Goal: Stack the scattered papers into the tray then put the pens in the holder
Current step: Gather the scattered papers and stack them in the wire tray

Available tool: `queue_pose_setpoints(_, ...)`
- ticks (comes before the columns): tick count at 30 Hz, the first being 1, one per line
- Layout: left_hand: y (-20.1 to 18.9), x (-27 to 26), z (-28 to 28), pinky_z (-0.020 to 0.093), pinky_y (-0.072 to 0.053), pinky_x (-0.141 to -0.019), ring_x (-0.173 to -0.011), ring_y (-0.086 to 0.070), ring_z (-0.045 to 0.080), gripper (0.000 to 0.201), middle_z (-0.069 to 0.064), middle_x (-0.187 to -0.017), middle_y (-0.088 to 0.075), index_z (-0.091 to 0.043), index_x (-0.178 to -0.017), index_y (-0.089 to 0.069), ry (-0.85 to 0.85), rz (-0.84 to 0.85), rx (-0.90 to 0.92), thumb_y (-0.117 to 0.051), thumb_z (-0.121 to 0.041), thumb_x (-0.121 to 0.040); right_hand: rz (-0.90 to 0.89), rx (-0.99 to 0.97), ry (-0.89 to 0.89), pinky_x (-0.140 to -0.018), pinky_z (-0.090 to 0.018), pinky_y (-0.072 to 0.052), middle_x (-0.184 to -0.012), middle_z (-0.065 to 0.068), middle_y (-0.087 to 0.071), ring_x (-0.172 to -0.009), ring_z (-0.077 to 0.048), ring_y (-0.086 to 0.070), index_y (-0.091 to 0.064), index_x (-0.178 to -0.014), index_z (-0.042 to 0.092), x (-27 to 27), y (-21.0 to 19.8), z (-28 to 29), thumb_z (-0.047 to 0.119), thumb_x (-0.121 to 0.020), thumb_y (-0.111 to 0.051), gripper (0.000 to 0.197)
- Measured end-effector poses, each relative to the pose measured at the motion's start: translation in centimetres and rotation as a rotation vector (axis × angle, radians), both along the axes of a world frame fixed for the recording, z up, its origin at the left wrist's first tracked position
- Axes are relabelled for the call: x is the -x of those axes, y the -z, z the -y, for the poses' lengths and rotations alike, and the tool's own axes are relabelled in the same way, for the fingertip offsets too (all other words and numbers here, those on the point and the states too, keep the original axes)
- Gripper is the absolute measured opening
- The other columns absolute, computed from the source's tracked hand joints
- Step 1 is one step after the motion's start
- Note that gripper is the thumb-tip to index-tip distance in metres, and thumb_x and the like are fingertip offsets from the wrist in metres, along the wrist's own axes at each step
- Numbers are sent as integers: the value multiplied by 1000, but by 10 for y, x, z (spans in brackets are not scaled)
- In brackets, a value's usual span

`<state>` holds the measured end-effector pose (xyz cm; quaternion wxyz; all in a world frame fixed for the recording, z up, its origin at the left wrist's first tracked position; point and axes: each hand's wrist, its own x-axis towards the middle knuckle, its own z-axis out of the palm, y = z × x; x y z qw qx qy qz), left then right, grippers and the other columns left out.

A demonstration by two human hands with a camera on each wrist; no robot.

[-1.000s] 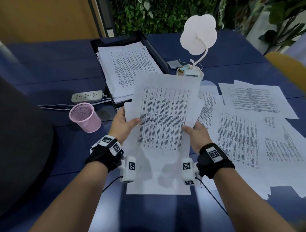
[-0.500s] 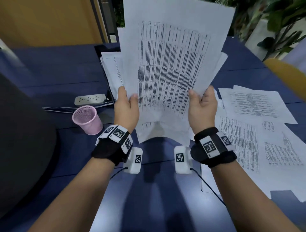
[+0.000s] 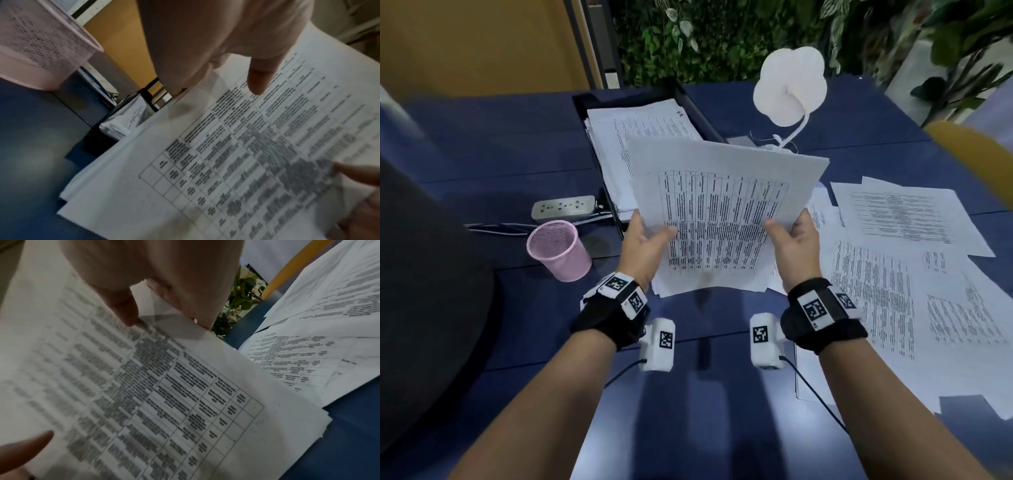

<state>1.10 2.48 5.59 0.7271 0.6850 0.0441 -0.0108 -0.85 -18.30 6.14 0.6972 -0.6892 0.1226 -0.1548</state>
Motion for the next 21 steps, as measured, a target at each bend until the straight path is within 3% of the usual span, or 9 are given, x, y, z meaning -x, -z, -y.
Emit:
queue_pose_setpoints(2, 0, 3, 5, 27, -36, -109, -126, -46, 0, 72, -6, -140, -47, -15, -141, -32, 37, -34, -34, -69, -26, -81, -5, 20, -18, -81, -22, -50, -99, 6, -66, -89, -5, -64, -53, -113, 15, -1, 1, -4, -1, -89, -56, 29)
queue_pose_setpoints(4, -2, 4, 13, 11, -36, -100, -109, -47, -15, 55, -18, -132, -47, -13, -143, -30, 14, 23, -67, -55, -15, -94, 18, 48, -4, -78, -18, -49, -97, 9, -65, -84, 1, -63, -53, -115, 11, -2, 0, -8, 0, -92, -53, 25)
queue_pose_setpoints(7, -8, 0, 14, -2, -32, -90, -110, -39, -15, 55, -25, -128, -31, -4, -146, -22, -57, 93, -78, -48, -10, -98, 72, 44, 33, -79, -16, -49, -98, 11, -64, -83, 6, -63, -52, -112, 13, -3, -5, -8, -2, -92, -51, 24)
queue_pose_setpoints(9, -12, -6, 8, 14, -40, -95, -108, -51, -8, 48, -15, -127, -49, -8, -134, -38, -125, 142, -83, -58, -11, -90, 77, 46, 34, -79, -18, -49, -98, 13, -65, -84, 5, -63, -50, -109, 16, -4, -7, -7, -3, -90, -52, 27)
queue_pose_setpoints(10, -13, -8, 5, 23, -44, -94, -102, -58, -3, 40, -11, -117, -59, -12, -122, -44, -141, 147, -65, -61, -10, -86, 75, 52, 31, -81, -21, -49, -98, 13, -65, -86, 3, -63, -50, -109, 17, -4, -6, -7, -3, -89, -53, 28)
queue_pose_setpoints(12, -10, -12, 0, 25, -47, -89, -94, -63, 0, 31, -6, -105, -64, -15, -112, -48, -132, 153, -35, -59, -2, -86, 76, 65, 29, -85, -24, -49, -99, 12, -65, -90, 0, -63, -51, -107, 20, -5, -5, -7, -2, -89, -53, 28)
queue_pose_setpoints(16, -16, -9, 4, 18, -46, -91, -99, -62, -2, 33, -5, -111, -62, -14, -116, -48, -86, 190, 0, -49, 7, -91, 124, 55, 50, -82, -21, -51, -97, 11, -64, -88, -1, -63, -49, -102, 24, -5, -7, -9, -2, -91, -50, 29)
queue_pose_setpoints(21, -9, -5, 9, 40, -40, -108, -116, -57, 15, 41, 4, -123, -61, -25, -118, -46, -89, 131, 26, -61, -4, -85, 93, 16, 31, -87, -24, -50, -102, 9, -64, -95, -6, -64, -47, -109, 22, -10, 2, -10, -3, -88, -53, 32)
